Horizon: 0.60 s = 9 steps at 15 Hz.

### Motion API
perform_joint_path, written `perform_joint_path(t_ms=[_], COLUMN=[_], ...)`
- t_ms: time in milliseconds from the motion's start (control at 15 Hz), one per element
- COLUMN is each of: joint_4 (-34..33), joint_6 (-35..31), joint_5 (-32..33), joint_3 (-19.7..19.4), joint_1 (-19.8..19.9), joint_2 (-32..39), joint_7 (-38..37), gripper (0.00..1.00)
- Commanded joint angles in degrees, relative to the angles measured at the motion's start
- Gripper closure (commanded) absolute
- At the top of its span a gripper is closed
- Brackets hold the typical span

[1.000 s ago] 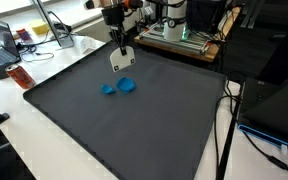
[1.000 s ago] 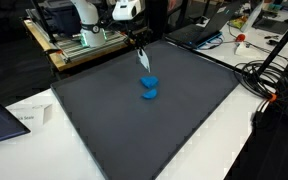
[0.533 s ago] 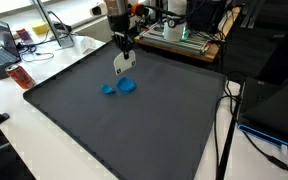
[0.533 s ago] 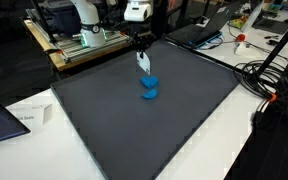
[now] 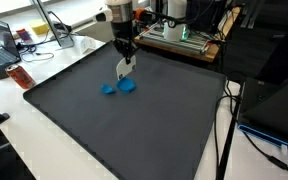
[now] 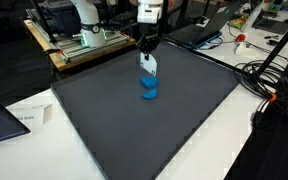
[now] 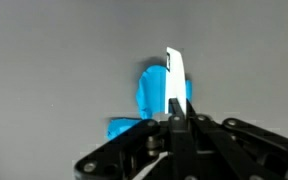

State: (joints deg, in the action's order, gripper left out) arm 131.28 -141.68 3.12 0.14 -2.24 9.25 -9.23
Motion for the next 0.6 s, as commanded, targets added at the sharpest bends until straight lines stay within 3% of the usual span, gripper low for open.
perform_joint_path(t_ms=[0,533], joint_4=[-3.1,-6.3], joint_6=[1.3,2.3], joint_5=[1.5,4.3], joint_3=[0.3,-0.4], joint_1=[-0.9,-2.0], joint_2=[2.7,7.4], joint_7=[0.0,-0.5], gripper=[0.99,0.99])
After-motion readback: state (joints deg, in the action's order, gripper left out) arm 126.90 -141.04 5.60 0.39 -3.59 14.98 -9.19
